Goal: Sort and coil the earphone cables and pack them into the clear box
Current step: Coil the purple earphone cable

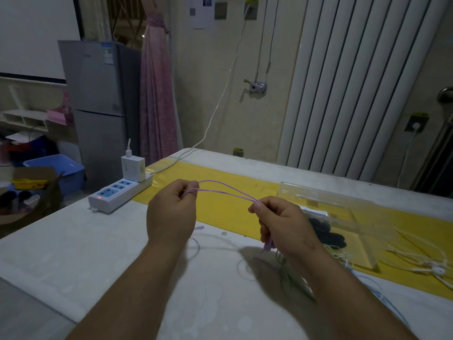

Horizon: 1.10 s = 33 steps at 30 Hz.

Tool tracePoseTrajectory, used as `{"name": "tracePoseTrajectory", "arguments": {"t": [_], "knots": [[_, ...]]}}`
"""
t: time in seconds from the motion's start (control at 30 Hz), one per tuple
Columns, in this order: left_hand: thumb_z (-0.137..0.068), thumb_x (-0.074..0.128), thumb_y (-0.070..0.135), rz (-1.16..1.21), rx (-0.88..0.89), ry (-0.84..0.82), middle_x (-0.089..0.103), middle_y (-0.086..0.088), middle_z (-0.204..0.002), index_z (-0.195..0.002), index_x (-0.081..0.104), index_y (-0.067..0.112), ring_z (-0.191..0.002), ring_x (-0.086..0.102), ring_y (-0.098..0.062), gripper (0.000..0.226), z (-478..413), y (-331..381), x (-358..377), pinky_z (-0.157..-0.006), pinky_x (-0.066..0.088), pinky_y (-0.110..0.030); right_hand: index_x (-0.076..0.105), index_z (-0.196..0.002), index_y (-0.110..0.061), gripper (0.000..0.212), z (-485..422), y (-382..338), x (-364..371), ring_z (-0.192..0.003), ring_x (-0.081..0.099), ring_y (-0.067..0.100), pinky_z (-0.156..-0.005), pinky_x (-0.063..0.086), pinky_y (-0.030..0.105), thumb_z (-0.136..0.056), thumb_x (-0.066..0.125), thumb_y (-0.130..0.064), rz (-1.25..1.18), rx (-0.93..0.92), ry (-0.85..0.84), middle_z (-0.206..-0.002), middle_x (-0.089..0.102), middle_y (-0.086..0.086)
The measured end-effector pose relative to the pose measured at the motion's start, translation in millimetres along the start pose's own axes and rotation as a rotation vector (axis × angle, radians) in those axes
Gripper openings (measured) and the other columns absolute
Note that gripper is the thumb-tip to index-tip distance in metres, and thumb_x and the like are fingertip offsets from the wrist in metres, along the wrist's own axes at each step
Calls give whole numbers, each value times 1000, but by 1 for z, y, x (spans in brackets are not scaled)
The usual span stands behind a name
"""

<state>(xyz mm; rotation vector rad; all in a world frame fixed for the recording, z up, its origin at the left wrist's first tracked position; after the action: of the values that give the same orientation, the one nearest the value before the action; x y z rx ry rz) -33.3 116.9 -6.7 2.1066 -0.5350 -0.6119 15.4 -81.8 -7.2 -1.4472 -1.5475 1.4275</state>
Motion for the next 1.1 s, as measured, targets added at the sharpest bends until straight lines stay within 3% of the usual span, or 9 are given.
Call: {"name": "tracePoseTrajectory", "arguments": {"t": [0.17,0.33,0.43,0.53,0.7,0.83,0.97,1.03,1.1], "knots": [[-99,46,30,4,-54,-108,64,9,-115,-118,66,28,-109,56,-13,27,0,-7,8,-91,43,-30,68,-79,-17,25,-2,2,-3,-47,36,1,-54,29,25,-97,53,-24,25,-8,29,-45,46,-19],[-100,41,20,243,-216,92,56,2,-79,-90,62,28,-63,51,-18,25,-5,-13,4,-59,43,-27,68,-79,-11,26,1,0,4,-43,37,13,-43,32,25,-97,54,-23,10,-6,-38,-48,44,-3],[-97,42,26,302,-339,141,51,-3,-80,-85,59,34,-70,46,-25,22,-11,-28,6,-63,41,-38,67,-82,-6,26,2,-2,6,-43,45,13,-43,37,22,-98,53,-21,-5,-4,-59,-48,52,-1],[-98,42,21,263,-331,195,52,0,-78,-88,59,28,-75,47,-23,21,-11,-28,3,-68,37,-33,68,-79,-12,26,2,-2,5,-47,50,13,-53,42,27,-97,53,-23,42,-16,-56,-49,56,1],[-98,42,18,173,-337,265,58,1,-92,-93,60,26,-84,52,-23,20,-12,-29,-5,-74,44,-36,64,-79,-10,27,0,-1,0,-44,39,14,-56,48,35,-100,49,-19,-104,34,-7,-48,41,-1],[-89,52,21,77,-314,144,65,1,-90,-92,61,36,-80,58,-25,18,-13,-35,-4,-75,53,-44,64,-83,-9,29,2,-3,0,-41,30,12,-40,34,22,-101,47,-25,-278,133,-21,-51,35,-2],[-67,64,13,-168,-199,-152,58,6,-115,-113,60,40,-105,56,-19,54,-9,-26,6,-89,48,-39,65,-83,-9,28,1,-3,1,-42,31,11,-41,35,23,-100,48,-24,-322,146,-38,-52,37,0],[-54,57,16,-80,-37,-295,51,11,-123,-119,55,44,-118,49,-13,71,-2,-10,11,-98,43,-36,66,-84,-9,27,2,-4,2,-44,35,12,-44,43,26,-100,49,-22,-279,127,-50,-54,41,2],[-51,51,16,164,80,-454,47,19,-130,-125,52,40,-125,40,1,77,7,4,14,-100,35,-17,66,-84,-8,26,4,-5,5,-45,40,12,-45,47,26,-100,49,-20,-259,138,-76,-56,45,3]]}}
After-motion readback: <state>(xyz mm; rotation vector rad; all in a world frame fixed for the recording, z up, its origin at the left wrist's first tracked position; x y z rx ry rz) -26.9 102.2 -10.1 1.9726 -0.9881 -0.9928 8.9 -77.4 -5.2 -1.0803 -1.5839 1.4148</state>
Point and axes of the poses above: each hand's wrist, its own z-axis away from the middle knuckle, its own x-axis out of the palm, y = z × x, the point moved 3 cm from there along -z, towards the middle knuckle
